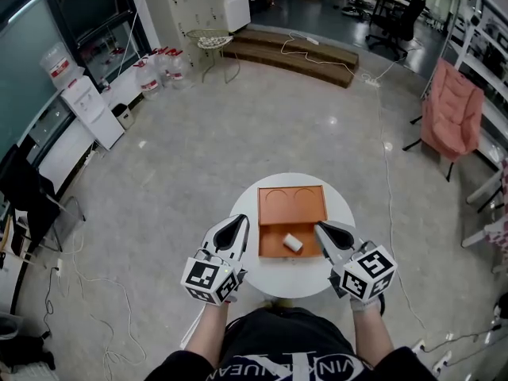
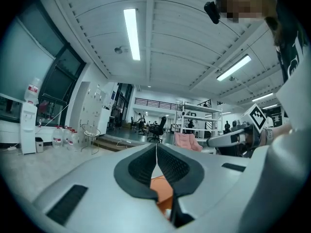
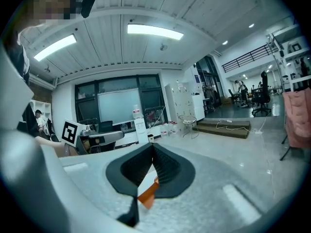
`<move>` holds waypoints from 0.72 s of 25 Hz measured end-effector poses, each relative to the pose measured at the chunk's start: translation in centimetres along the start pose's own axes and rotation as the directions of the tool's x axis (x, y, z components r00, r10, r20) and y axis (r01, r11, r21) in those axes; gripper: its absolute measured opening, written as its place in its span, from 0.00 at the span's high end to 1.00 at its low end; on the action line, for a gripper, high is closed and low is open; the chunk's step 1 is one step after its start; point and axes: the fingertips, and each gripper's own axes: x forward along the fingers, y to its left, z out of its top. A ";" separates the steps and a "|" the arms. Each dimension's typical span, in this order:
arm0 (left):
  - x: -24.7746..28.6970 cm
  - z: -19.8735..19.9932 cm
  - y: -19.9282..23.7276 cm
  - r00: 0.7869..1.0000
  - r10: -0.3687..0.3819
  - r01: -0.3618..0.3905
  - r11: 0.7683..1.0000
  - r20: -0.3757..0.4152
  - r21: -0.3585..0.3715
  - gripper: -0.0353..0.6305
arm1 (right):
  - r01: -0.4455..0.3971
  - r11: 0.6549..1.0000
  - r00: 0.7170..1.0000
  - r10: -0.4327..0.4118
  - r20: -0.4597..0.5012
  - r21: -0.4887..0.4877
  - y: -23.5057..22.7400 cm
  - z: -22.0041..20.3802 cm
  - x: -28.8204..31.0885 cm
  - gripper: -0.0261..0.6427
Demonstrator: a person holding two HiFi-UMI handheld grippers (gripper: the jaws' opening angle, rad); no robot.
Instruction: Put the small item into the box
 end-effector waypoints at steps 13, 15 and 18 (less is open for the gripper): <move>1.5 1.6 -1.0 1.000 -0.013 0.013 1.000 0.000 0.025 0.93 | -0.031 0.999 0.999 0.030 0.037 0.032 -1.2 2.4 0.0 0.95; 1.7 1.5 -1.2 1.000 -0.019 0.019 0.999 -0.003 0.028 0.93 | -0.038 0.999 0.999 0.037 0.040 0.033 -1.2 2.3 0.3 0.95; 2.0 1.0 -1.7 1.000 -0.028 0.029 0.999 -0.011 0.030 0.93 | -0.049 0.998 0.998 0.048 0.040 0.037 -1.3 2.0 0.5 0.95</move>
